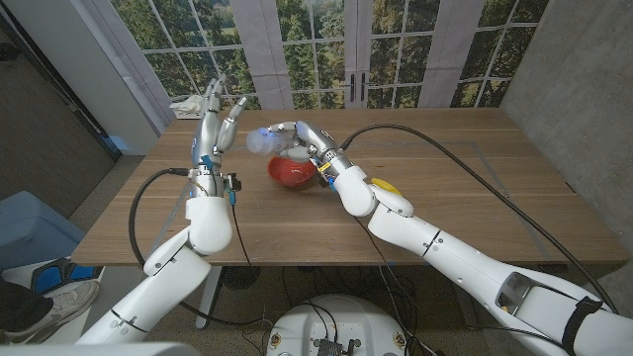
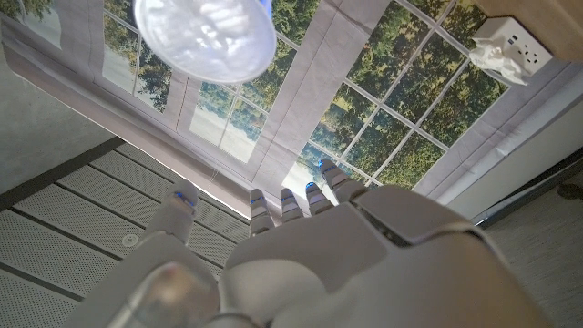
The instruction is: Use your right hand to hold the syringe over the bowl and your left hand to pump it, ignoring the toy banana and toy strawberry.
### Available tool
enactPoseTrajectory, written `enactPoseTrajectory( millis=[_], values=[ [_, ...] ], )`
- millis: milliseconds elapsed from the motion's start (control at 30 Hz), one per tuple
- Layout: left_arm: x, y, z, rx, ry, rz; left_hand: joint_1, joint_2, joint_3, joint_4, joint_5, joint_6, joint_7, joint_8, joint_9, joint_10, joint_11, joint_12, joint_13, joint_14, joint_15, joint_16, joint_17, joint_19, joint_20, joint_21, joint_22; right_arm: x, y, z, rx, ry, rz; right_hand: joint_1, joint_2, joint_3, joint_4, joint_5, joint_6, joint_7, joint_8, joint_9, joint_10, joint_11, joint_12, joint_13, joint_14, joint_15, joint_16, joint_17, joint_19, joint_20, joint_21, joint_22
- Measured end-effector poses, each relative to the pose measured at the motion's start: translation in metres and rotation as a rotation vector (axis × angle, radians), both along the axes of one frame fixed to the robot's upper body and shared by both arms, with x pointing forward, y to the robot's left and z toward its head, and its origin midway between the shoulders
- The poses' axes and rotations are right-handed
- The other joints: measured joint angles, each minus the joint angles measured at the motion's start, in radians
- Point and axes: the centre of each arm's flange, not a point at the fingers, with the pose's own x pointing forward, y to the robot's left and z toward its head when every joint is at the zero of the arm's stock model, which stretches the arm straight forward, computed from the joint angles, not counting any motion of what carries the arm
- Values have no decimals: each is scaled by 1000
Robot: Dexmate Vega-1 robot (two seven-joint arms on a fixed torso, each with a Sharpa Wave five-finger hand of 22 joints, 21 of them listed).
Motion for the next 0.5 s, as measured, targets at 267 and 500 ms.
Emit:
enactPoseTrajectory(
  millis=[267, 500],
  values=[
    [5, 3, -3, -30, 36, -129, 0, 0, 0, 0, 0, 0, 0, 0, 0, 0, 0, 0, 0, -2, -2, -4, -3, 0, 0, 0, 0, 6, -10, 4, 25, -49, -12, 0, 0, 0, 0, 0, 0, 0, -1, 0, 0, 0, 0, 0, 0, 0, 0, 0, 0, 0, 0, -5],
    [11, 6, -5, -59, 73, -235, 0, 0, 0, 0, 0, 0, 0, 0, 0, -4, 4, 0, 0, -7, 0, -4, -3, 0, 0, 0, 0, 13, -19, 7, 35, -93, -31, 0, 0, 0, 0, 0, 0, 0, 2, 0, 0, 0, 0, 0, 0, 0, 0, 0, 1, 0, 0, -9]
  ],
)
